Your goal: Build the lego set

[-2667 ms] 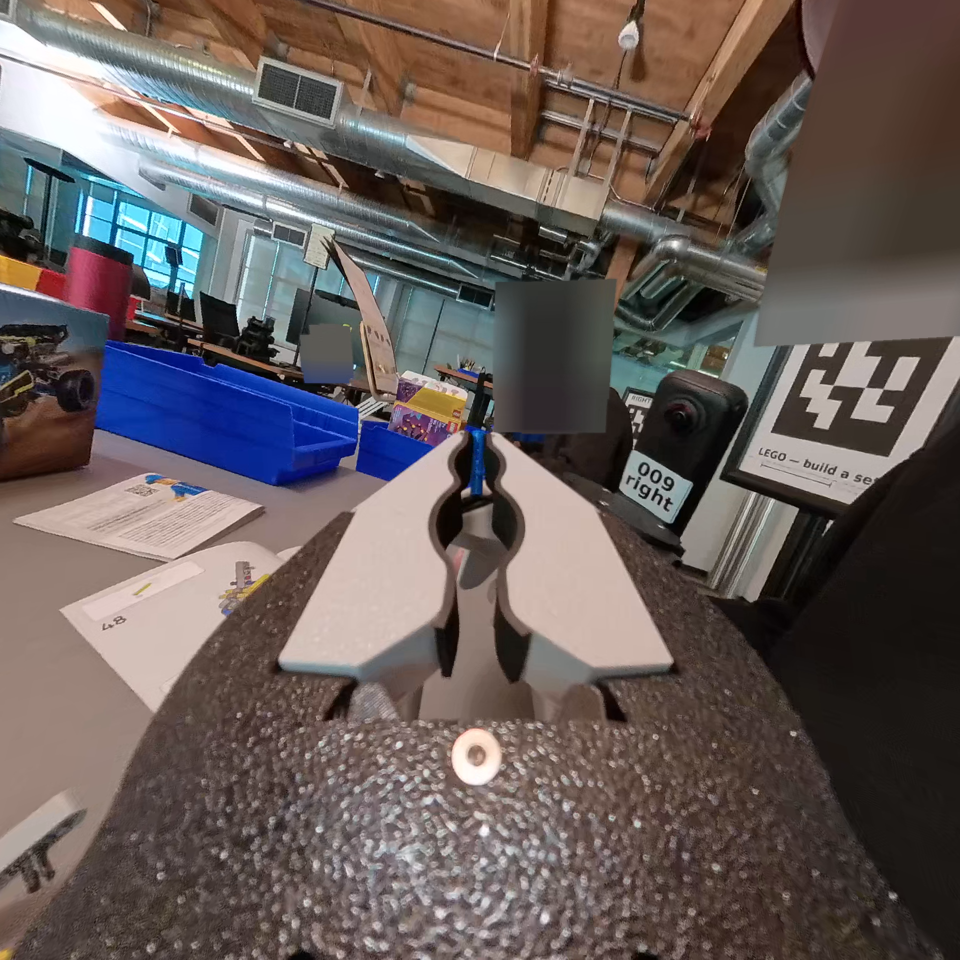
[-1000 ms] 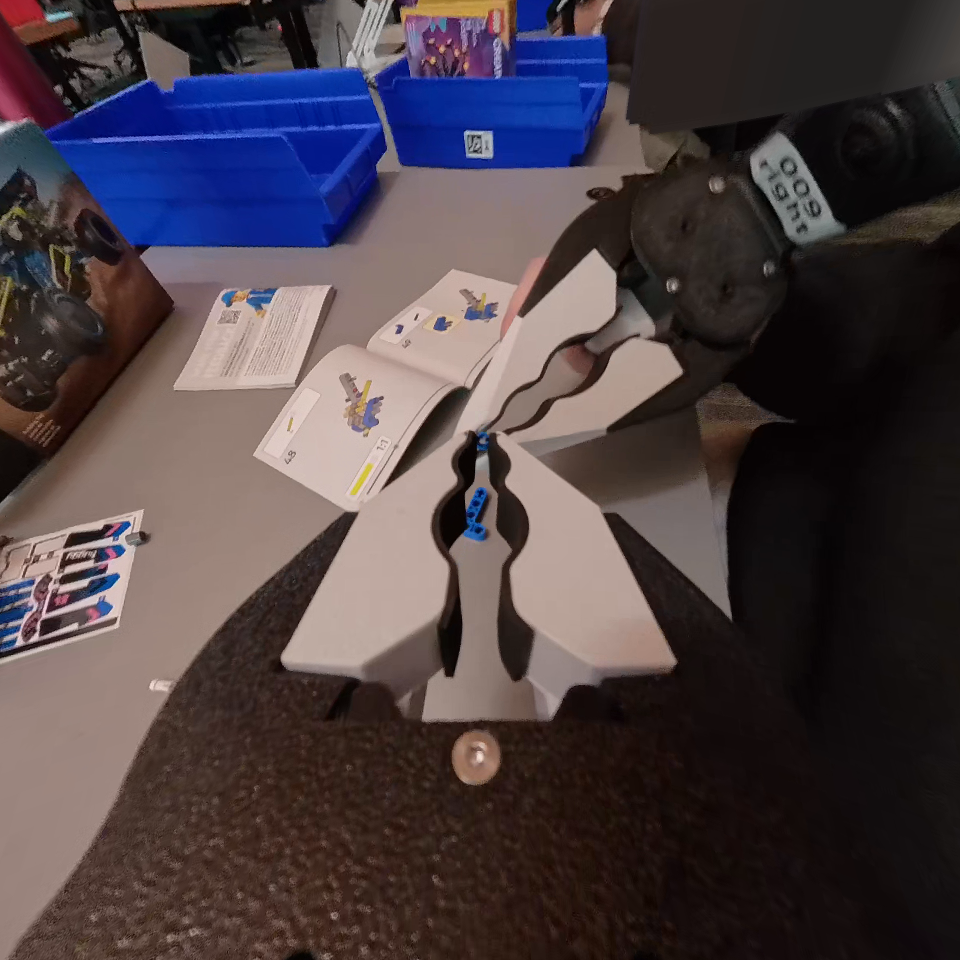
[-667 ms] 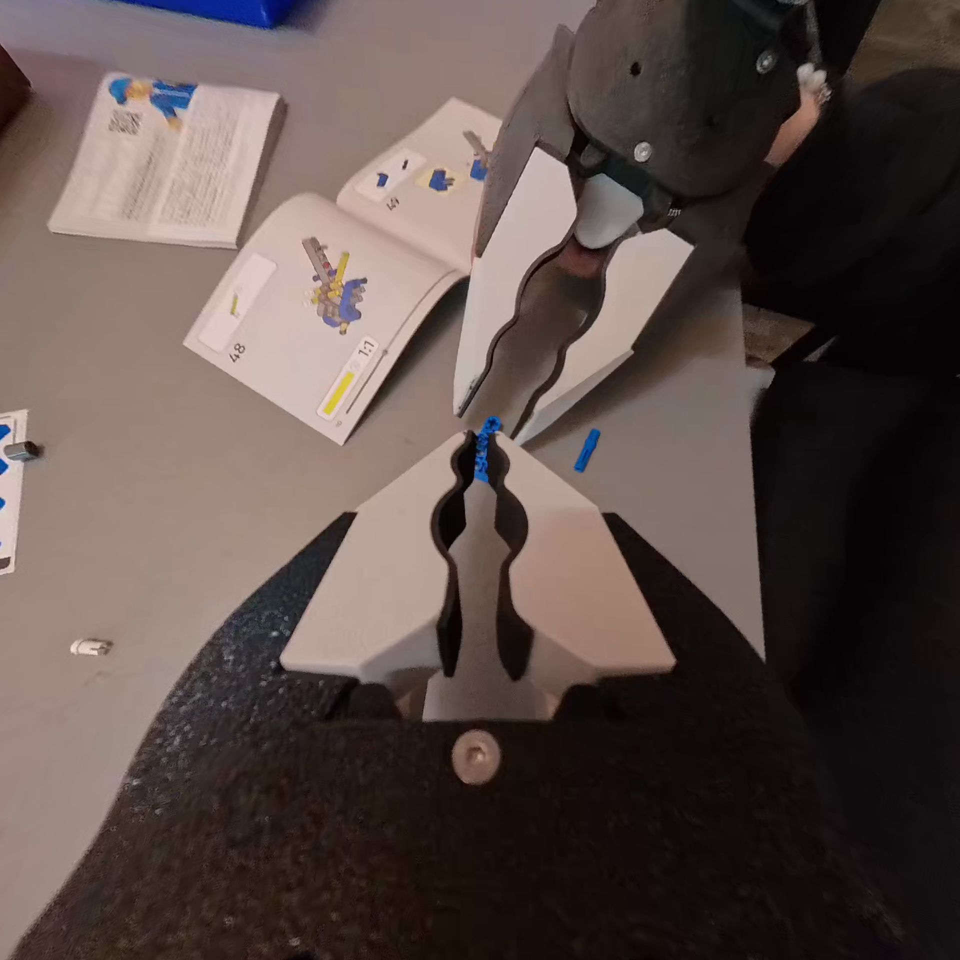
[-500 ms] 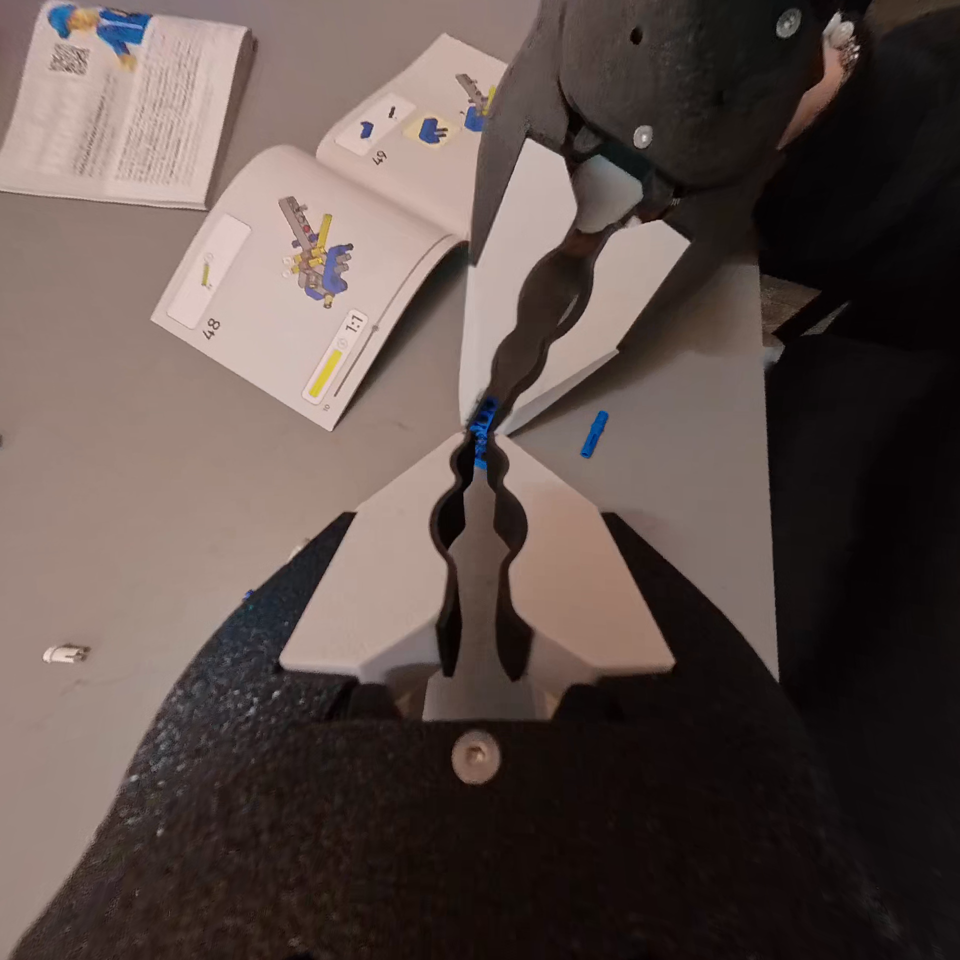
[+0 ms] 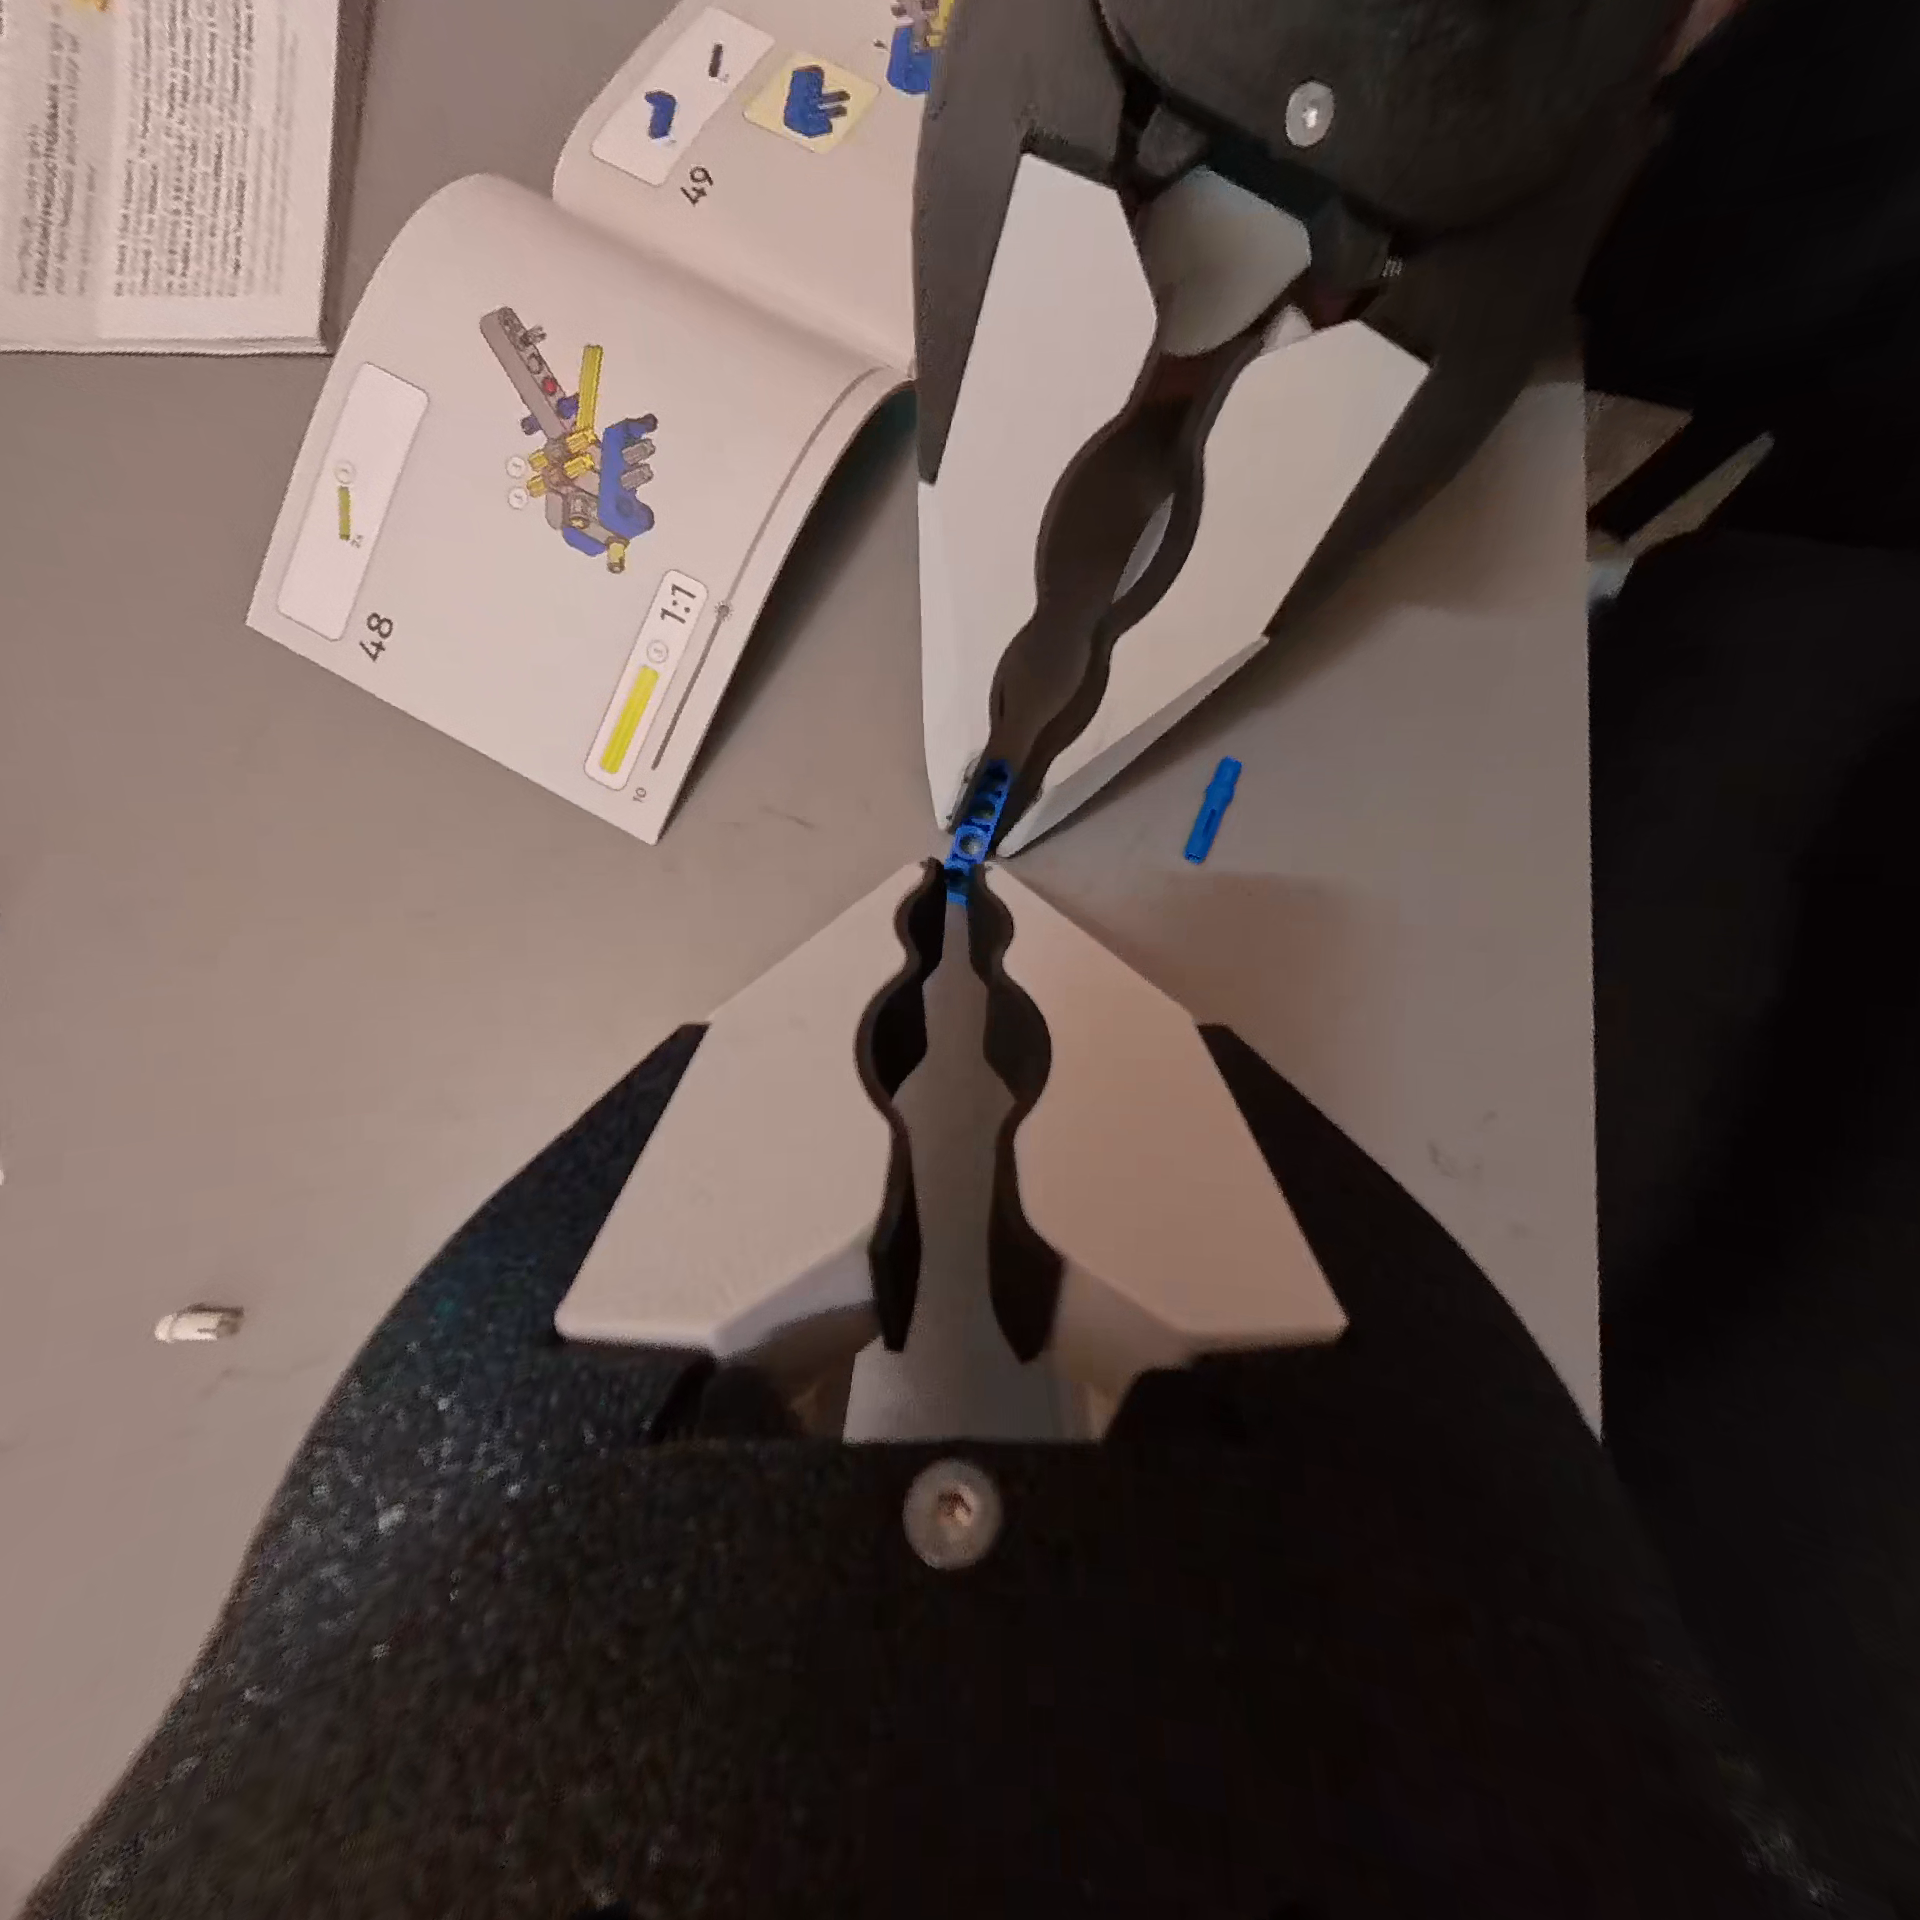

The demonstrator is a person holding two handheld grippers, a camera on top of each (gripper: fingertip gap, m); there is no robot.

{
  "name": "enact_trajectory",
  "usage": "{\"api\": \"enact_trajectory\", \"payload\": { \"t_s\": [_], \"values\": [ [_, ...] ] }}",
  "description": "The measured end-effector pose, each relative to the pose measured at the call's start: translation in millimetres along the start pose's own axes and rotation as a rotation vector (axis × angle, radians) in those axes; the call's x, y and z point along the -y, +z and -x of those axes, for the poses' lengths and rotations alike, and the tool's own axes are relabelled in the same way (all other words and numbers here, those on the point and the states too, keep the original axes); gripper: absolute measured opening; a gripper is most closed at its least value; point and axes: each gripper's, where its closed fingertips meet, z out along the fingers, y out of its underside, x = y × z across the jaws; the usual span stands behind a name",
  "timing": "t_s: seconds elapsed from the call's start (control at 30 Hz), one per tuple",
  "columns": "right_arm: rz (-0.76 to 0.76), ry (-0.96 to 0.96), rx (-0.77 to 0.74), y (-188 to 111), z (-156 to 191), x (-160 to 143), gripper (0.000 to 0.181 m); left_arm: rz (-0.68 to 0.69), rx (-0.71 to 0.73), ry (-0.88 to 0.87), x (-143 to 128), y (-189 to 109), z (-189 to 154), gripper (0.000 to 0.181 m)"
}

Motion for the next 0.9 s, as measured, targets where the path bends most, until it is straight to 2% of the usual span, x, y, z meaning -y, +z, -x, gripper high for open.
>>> {"api": "enact_trajectory", "payload": {
  "t_s": [0.03,0.2,0.37,0.57,0.73,0.8,0.9],
  "values": [
    [0.0,0.0,0.0,0.0,0.1,0.0,0.007,0.023,0.006,0.016,-0.2,0.0,-0.2,0.001],
    [0.0,-0.002,0.003,0.0,0.6,0.1,0.007,0.133,0.026,0.091,1.4,1.4,-1.4,0.001],
    [-0.001,0.0,0.012,-0.4,1.6,0.1,0.007,0.174,-0.009,0.054,-2.6,7.5,-1.9,0.001],
    [-0.004,-0.012,0.017,0.2,3.7,1.1,0.007,0.008,-0.021,-0.021,-2.2,6.9,-3.5,0.001],
    [-0.005,0.001,0.028,-2.9,4.3,-0.4,0.008,-0.021,0.038,-0.014,-3.9,10.1,-2.4,0.001],
    [-0.018,0.032,0.034,-12.4,4.3,-3.7,0.029,-0.029,0.067,0.001,-3.7,12.4,-2.1,0.008],
    [-0.02,0.064,0.038,-37.0,9.2,-6.1,0.025,-0.104,0.075,0.007,8.7,5.8,-7.5,0.018]
  ]
}}
